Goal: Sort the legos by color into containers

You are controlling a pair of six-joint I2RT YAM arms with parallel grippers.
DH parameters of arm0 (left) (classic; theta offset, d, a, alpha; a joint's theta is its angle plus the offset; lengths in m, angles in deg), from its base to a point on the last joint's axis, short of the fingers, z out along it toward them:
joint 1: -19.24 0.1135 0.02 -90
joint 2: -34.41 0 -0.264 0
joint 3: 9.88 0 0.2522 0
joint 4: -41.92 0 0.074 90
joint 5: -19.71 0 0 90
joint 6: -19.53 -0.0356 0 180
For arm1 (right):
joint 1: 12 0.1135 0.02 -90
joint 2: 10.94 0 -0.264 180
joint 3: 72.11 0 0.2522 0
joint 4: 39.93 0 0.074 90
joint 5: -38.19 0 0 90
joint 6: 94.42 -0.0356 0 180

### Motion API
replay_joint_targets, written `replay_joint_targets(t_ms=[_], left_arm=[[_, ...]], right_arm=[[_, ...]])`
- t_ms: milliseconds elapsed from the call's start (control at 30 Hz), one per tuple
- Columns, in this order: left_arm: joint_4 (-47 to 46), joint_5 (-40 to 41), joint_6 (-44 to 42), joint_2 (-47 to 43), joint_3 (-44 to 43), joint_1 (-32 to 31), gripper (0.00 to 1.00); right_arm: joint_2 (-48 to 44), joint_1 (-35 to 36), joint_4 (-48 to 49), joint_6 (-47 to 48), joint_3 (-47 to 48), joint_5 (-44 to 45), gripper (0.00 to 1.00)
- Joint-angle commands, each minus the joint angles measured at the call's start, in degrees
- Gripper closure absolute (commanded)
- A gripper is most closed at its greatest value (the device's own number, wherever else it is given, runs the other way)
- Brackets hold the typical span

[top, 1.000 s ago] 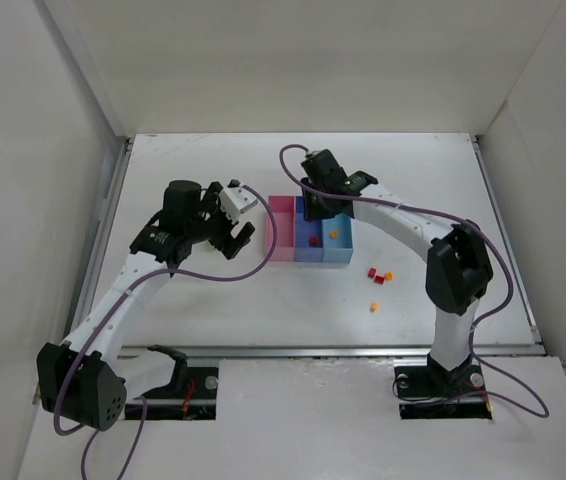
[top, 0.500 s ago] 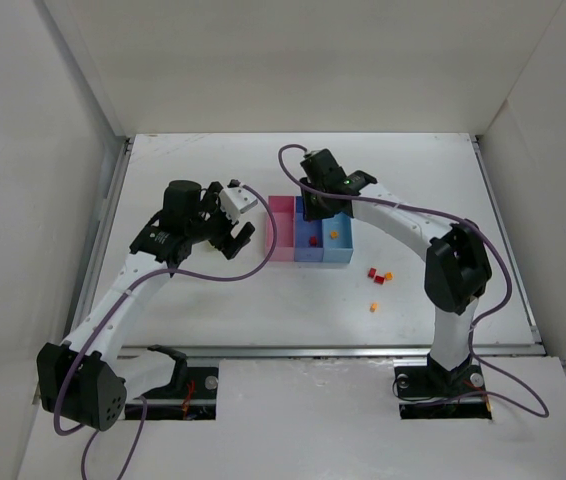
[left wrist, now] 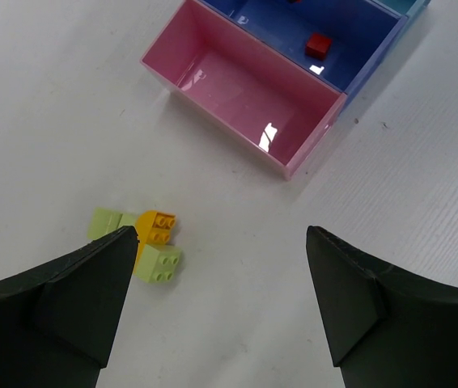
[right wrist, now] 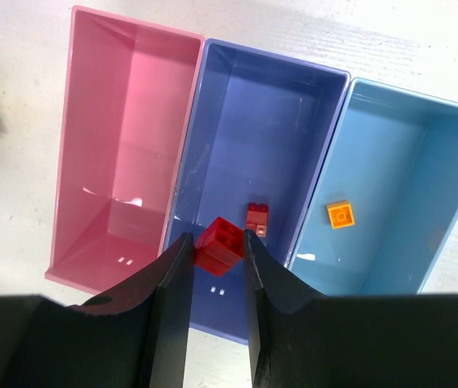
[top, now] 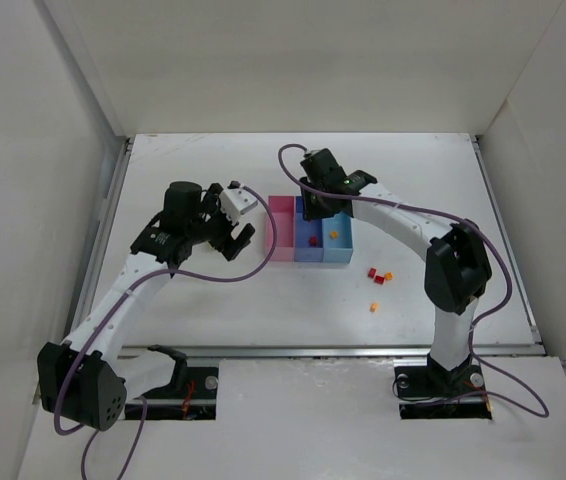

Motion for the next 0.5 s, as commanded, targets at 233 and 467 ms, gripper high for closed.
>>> replay_joint_targets(t_ms=[233, 467], left_arm=[[-1.28, -0.37, 0.55, -1.82, 0.52, -0.31, 0.17], [-1.28, -0.37, 0.55, -1.82, 0.52, -0.31, 0.17]], right_arm=[[1.60, 0.49, -0.30, 0.26, 3.75, 0.23, 0.45], [-0.41, 0.49, -0.84, 0.79, 3.76, 1.29, 0.12]])
